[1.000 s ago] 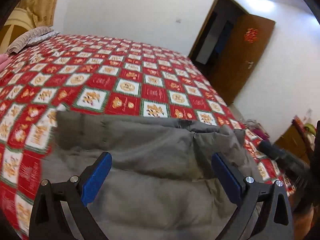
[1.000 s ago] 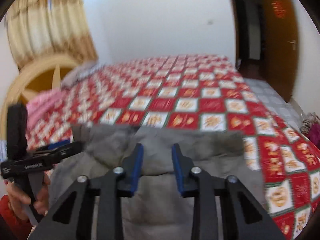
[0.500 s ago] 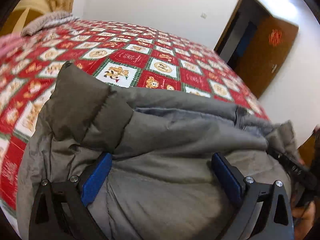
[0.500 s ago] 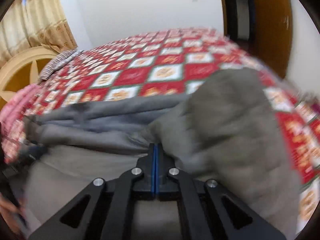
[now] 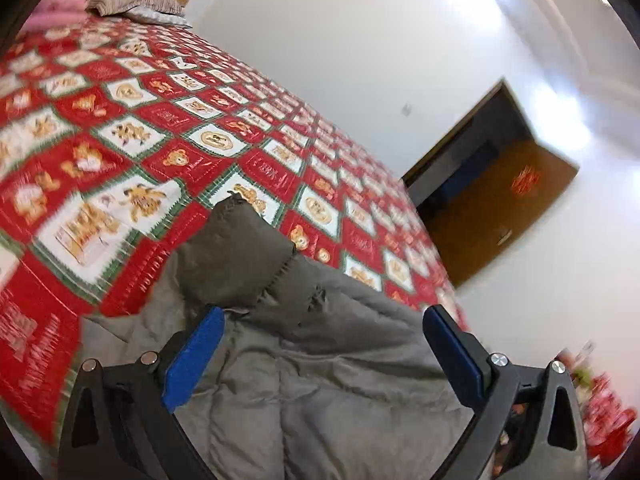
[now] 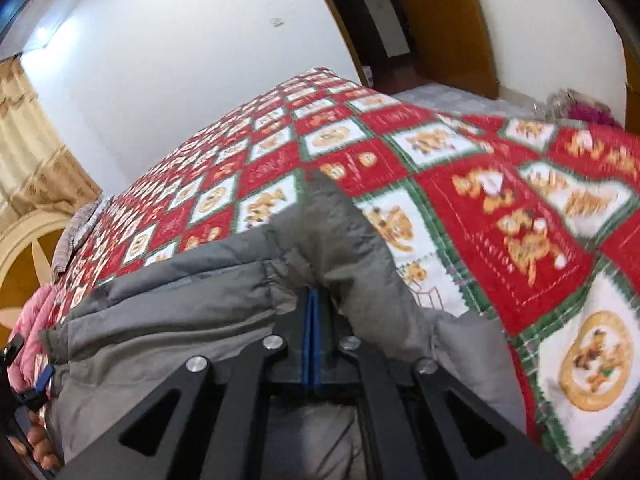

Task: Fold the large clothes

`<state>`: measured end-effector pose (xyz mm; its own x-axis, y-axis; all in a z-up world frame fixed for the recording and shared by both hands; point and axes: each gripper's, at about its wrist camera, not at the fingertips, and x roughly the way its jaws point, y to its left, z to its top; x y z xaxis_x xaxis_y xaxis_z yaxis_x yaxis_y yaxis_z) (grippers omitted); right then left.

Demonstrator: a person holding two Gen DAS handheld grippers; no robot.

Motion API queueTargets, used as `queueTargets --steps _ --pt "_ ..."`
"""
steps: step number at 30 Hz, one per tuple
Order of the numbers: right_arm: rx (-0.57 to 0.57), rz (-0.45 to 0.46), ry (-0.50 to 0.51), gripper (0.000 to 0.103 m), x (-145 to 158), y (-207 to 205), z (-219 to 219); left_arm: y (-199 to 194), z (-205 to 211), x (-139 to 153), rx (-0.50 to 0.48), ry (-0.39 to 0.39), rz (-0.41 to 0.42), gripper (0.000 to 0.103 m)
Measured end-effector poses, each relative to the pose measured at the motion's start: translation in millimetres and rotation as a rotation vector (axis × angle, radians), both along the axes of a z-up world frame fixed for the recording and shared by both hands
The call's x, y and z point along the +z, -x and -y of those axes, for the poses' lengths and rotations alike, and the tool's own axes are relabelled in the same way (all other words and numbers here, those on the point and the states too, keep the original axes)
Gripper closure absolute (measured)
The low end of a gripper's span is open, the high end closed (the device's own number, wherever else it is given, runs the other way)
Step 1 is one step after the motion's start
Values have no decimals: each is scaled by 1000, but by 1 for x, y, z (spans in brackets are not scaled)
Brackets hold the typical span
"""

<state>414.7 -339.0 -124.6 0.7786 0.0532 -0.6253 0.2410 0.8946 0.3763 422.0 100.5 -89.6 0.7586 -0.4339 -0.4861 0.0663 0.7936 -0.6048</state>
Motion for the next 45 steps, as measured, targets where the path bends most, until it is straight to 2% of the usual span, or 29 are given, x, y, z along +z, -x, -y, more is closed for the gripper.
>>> queueTargets --steps 1,3,5,6,8,9,11,12,13,14,16,18,20,23,29,32,35,36,38,45 --pt "2 41 20 88 10 7 -3 -1 5 4 -14 -28 -3 3" --pt "50 158 59 82 44 25 -19 0 20 16 -62 -112 -2 3" --pt "152 179 93 48 67 28 -42 5 31 23 -110 -186 9 3" --pt "212 170 108 45 73 27 -55 7 45 29 -145 -248 24 3" --pt "373 98 151 45 77 15 -91 7 61 33 -185 -317 40 3" --pt "439 37 181 46 73 4 -110 1 78 34 -223 -368 36 3" --pt "502 -82 211 63 59 -24 -132 -13 93 24 -254 -463 5 3" --pt "504 -151 207 71 47 -42 -135 -23 97 15 -240 -506 -25 3" --pt "488 -210 185 86 34 -59 -133 -34 95 5 -221 -523 -54 3" --pt "459 -238 175 90 23 -69 -128 -47 91 -7 -195 -526 -96 3" --pt "381 -213 230 92 9 -81 -114 -60 78 -25 -162 -505 -137 3" --pt "337 -155 256 96 -4 -81 -102 -62 66 -35 -143 -440 -131 3" --pt "299 -101 130 102 -23 -76 -85 -62 56 -41 -125 -351 -105 3" --pt "278 -84 83 103 -24 -74 -77 -64 56 -51 -87 -313 -95 3" --pt "261 -68 20 103 -28 -74 -71 -65 68 -53 -84 -373 -93 3" --pt "238 -81 53 103 -21 -70 -66 -63 68 -54 -88 -383 -89 3" --pt "105 -76 180 103 -7 -48 -37 -63 73 -54 -81 -424 -91 3" --pt "62 -88 174 103 -10 -41 -21 -63 75 -55 -81 -438 -91 3" --pt "50 -121 79 103 -24 -40 -3 -63 79 -55 -79 -463 -91 3" --pt "14 -129 151 103 -26 -49 -11 -64 83 -55 -71 -495 -97 3"
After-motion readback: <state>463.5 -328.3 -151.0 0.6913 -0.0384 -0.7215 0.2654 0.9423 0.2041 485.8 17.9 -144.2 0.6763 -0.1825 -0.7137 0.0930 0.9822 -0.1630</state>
